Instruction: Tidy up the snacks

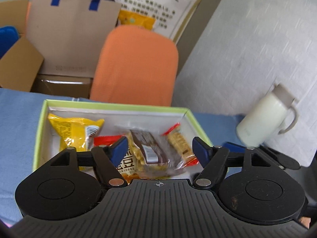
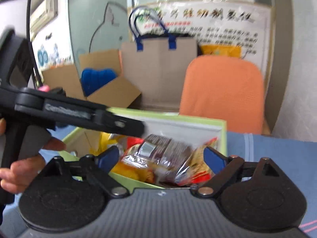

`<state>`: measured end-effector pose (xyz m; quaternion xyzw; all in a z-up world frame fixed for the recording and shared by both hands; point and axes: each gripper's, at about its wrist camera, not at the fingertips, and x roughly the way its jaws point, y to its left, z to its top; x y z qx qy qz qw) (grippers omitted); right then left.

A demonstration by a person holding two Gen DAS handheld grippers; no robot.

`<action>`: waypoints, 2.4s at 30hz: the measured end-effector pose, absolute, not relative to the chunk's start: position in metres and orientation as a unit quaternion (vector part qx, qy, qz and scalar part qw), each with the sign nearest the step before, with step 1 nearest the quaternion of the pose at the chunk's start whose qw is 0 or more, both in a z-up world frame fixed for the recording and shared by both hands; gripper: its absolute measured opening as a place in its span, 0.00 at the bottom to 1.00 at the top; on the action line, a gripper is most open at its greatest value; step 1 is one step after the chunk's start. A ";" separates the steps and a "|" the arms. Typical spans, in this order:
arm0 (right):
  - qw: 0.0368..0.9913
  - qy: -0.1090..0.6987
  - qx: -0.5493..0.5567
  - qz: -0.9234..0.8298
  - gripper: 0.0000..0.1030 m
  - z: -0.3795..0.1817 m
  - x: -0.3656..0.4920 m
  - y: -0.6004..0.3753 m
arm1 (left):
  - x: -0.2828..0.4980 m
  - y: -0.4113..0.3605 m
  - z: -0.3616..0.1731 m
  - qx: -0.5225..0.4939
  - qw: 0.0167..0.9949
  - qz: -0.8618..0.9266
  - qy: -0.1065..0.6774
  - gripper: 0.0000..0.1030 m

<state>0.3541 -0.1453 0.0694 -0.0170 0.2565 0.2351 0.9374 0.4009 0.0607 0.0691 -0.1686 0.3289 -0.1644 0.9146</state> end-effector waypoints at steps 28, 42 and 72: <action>0.922 0.335 0.036 0.189 0.90 -0.015 0.205 -0.189 | 0.275 -0.027 -0.004 -0.197 0.829 -0.284 0.440 0.72; 0.921 0.345 -0.048 0.173 0.79 -0.023 0.201 -0.157 | 0.280 -0.041 -0.017 -0.159 0.832 -0.288 0.447 0.50; 0.941 0.221 -0.087 0.240 0.89 0.081 0.347 -0.064 | 0.389 0.133 0.091 -0.180 0.926 -0.159 0.292 0.73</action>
